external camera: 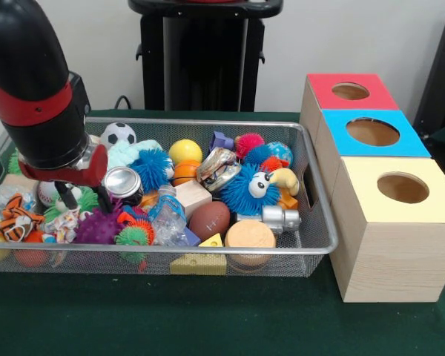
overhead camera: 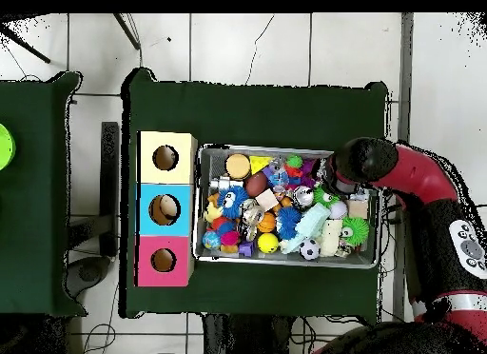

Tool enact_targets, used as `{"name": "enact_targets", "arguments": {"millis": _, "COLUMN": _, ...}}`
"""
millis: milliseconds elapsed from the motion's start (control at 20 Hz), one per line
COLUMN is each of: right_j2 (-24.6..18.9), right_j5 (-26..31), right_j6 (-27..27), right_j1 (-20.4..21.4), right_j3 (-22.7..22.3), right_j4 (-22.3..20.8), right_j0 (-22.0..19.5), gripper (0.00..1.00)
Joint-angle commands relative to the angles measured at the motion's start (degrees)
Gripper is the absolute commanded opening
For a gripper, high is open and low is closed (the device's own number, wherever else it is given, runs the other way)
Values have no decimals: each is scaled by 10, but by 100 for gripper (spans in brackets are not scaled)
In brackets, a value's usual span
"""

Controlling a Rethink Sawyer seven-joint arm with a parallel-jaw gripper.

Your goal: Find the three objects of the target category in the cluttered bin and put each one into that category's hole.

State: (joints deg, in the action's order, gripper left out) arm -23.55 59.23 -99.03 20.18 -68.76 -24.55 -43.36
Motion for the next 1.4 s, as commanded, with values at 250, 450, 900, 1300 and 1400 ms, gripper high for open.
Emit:
{"name": "enact_targets", "arguments": {"millis": 250, "right_j2": -22, "right_j5": 29, "right_j6": 130, "right_j1": 36, "right_j3": 13, "right_j4": -16, "right_j0": -18, "gripper": 100}}
{"name": "enact_targets", "arguments": {"millis": 450, "right_j2": -24, "right_j5": 30, "right_j6": 138, "right_j1": 30, "right_j3": 21, "right_j4": -20, "right_j0": -20, "gripper": 100}}
{"name": "enact_targets", "arguments": {"millis": 900, "right_j2": -24, "right_j5": 16, "right_j6": 125, "right_j1": 29, "right_j3": 18, "right_j4": -21, "right_j0": -17, "gripper": 100}}
{"name": "enact_targets", "arguments": {"millis": 1300, "right_j2": -6, "right_j5": -21, "right_j6": 97, "right_j1": 20, "right_j3": 27, "right_j4": -52, "right_j0": 4, "gripper": 100}}
{"name": "enact_targets", "arguments": {"millis": 1400, "right_j2": 6, "right_j5": -19, "right_j6": 92, "right_j1": 23, "right_j3": 22, "right_j4": -61, "right_j0": 2, "gripper": 100}}
